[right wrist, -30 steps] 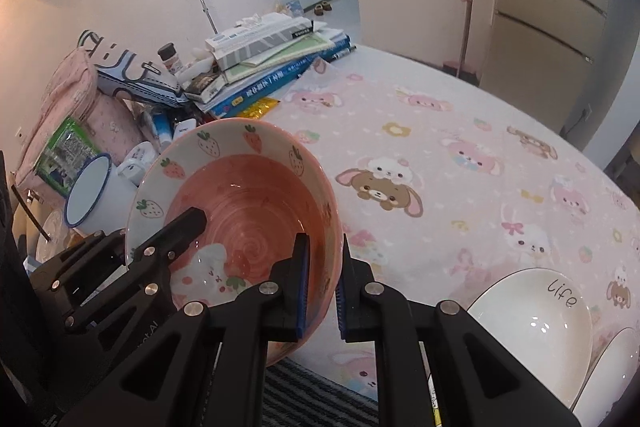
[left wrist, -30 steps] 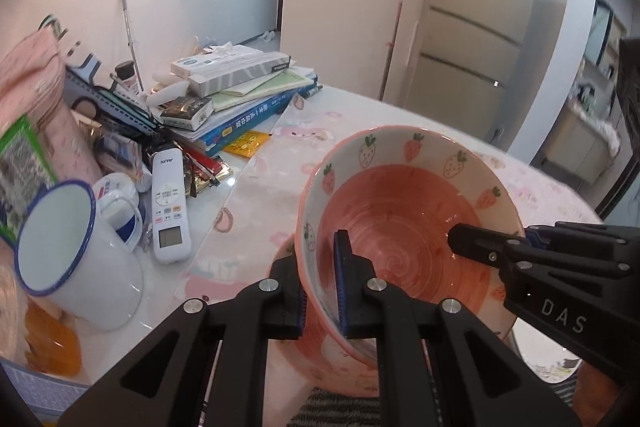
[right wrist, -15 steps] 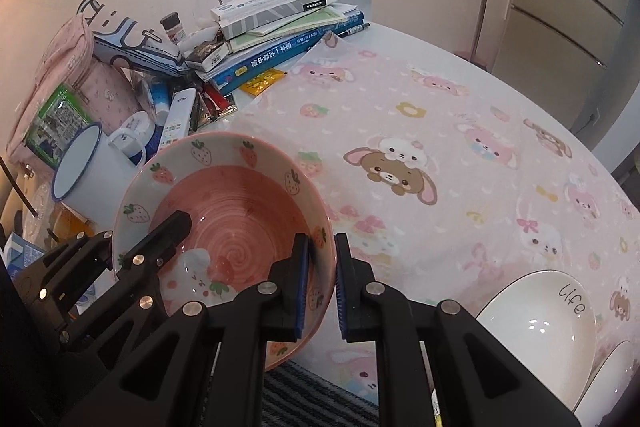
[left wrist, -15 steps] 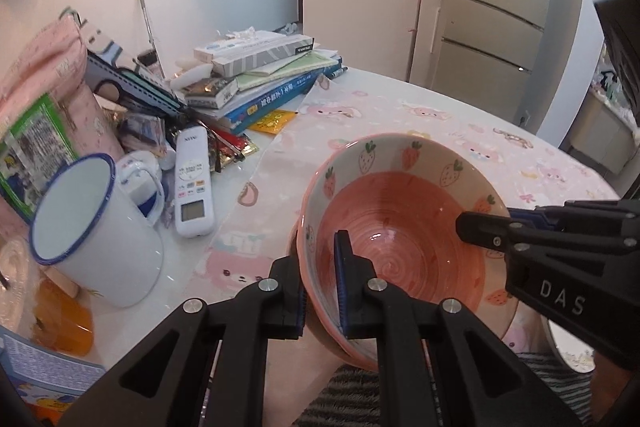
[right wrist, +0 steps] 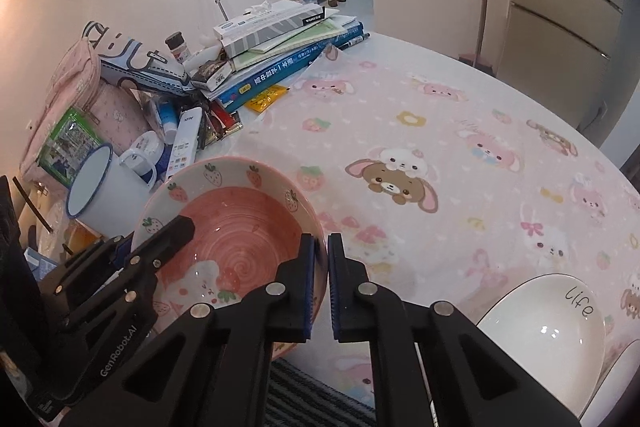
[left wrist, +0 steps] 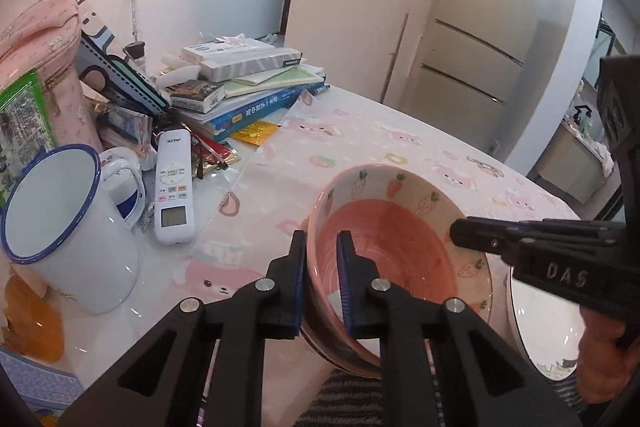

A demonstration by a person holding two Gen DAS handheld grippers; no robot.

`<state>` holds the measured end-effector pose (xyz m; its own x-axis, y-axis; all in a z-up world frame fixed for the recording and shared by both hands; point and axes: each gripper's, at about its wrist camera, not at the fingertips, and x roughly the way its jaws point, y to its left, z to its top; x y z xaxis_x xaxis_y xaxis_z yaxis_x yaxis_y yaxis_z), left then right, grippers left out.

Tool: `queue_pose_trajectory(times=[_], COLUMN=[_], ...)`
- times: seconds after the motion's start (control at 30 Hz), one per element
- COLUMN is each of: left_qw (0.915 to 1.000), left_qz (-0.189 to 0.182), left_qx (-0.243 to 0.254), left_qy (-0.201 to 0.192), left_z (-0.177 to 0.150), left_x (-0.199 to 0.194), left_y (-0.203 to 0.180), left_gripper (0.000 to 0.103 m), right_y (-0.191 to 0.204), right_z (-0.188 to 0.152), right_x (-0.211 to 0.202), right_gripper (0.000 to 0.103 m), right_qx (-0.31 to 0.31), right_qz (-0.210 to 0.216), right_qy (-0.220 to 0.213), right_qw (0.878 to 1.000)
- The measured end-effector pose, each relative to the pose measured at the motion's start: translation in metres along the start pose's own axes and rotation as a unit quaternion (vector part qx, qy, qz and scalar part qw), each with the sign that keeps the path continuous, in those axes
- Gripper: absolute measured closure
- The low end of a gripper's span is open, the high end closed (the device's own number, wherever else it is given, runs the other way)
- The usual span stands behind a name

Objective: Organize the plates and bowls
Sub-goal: 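Lower the pink bowl onto the other pink bowls and open the left tool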

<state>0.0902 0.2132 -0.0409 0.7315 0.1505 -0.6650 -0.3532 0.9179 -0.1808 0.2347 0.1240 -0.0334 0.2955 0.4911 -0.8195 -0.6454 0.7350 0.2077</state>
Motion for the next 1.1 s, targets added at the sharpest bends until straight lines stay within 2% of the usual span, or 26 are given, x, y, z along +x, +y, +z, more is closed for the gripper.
queue_pose_trajectory(times=[0.13,0.3,0.37,0.4,0.5,0.53,0.6,0.67,0.9,1.0,1.1], left_qw=[1.0,0.9998,0.9998,0.9997,0.9966,0.9957,0.9983,0.9992,0.999,0.9989,0.9982], left_qz=[0.006,0.008,0.015,0.018,0.028,0.035,0.026,0.021,0.023,0.004,-0.014], left_qx=[0.002,-0.001,0.01,0.014,0.047,0.056,0.036,0.01,0.009,0.024,0.031], left_qy=[0.007,0.018,0.013,0.003,-0.062,-0.066,-0.038,-0.032,-0.038,-0.04,-0.049], left_z=[0.0,0.002,0.002,0.002,-0.003,-0.004,-0.001,0.004,0.009,0.009,0.013], left_x=[0.0,-0.004,-0.004,-0.005,-0.02,-0.021,-0.013,-0.011,-0.018,-0.028,-0.041], left_y=[0.0,0.005,0.004,0.002,-0.007,-0.009,-0.004,0.005,0.011,0.004,-0.005], left_gripper=[0.093,0.093,0.092,0.092,0.09,0.09,0.091,0.092,0.092,0.085,0.073], right_y=[0.001,-0.004,-0.006,-0.005,-0.002,-0.001,-0.001,-0.003,-0.013,-0.014,-0.025], right_z=[0.0,0.002,0.002,0.002,0.002,0.002,0.003,0.003,0.007,0.009,0.011], right_x=[-0.003,-0.004,-0.001,-0.002,-0.007,-0.009,-0.011,-0.011,-0.009,-0.023,-0.043], right_gripper=[0.096,0.097,0.098,0.098,0.098,0.098,0.098,0.098,0.098,0.098,0.098], right_qx=[0.004,0.015,0.019,0.016,0.006,0.003,0.002,0.005,0.027,0.02,0.037], right_qz=[0.005,0.04,0.034,0.029,0.033,0.032,0.024,0.02,0.03,0.019,-0.016], right_qy=[-0.002,0.002,0.002,0.001,-0.007,-0.009,-0.012,-0.011,0.002,-0.018,-0.042], right_qw=[1.0,0.999,0.999,0.999,0.999,0.999,1.0,1.0,0.999,0.999,0.998])
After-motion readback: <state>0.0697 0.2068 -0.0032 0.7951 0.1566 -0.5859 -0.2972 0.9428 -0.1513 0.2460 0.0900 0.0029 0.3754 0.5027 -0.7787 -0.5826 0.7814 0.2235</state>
